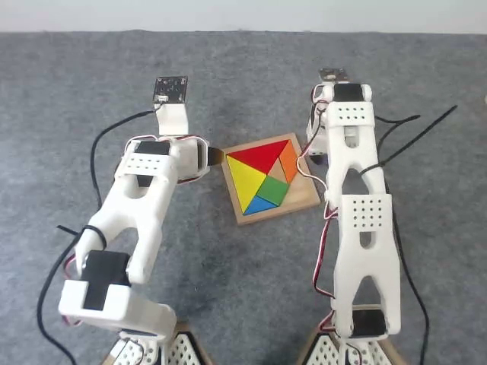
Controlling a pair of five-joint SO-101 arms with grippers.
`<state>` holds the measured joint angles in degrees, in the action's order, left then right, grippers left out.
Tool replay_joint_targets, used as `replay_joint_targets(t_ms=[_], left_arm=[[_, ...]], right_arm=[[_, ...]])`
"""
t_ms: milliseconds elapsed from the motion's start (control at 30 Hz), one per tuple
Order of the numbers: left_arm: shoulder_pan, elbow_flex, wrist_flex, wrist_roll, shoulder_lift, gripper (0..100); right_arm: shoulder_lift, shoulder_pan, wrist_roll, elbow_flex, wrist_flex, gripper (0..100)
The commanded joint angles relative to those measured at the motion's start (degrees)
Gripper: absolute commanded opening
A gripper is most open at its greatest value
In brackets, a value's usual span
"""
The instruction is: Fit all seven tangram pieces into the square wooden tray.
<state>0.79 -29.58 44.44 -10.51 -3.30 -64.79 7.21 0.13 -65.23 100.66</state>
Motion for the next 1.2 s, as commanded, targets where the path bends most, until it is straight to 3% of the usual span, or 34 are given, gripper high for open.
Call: replay_joint_targets(t_ms=[0, 200, 333, 400, 700, 900, 1067, 1167], left_arm=[[0.3, 2.0, -0.9, 0.6, 0.4, 29], [0.3, 1.9, -0.9, 0.6, 0.4, 29], [0.3, 1.9, -0.9, 0.6, 0.4, 29], [0.3, 1.9, -0.9, 0.6, 0.4, 29], [0.4, 1.9, -0.9, 0.6, 0.4, 29], [1.3, 1.9, -1.1, 0.6, 0.4, 29], [3.3, 2.2, -1.1, 0.6, 0.4, 29], [3.7, 2.2, -1.2, 0.6, 0.4, 29]], right_arm=[[11.6, -0.1, 2.6, 8.2, 2.2, 16.9], [22.1, -0.1, 6.6, 14.9, 2.2, 16.9], [26.8, 0.8, 16.4, 16.9, 2.1, 16.9], [27.7, 2.1, 25.1, 17.1, 2.1, 16.9], [27.6, 11.0, 79.4, 17.2, 1.9, 16.5], [28.1, 15.0, 97.5, 24.3, 2.0, 16.5], [28.2, 14.3, 117.5, 33.6, 2.0, 16.5], [28.2, 13.0, 122.5, 33.8, 1.4, 16.5]])
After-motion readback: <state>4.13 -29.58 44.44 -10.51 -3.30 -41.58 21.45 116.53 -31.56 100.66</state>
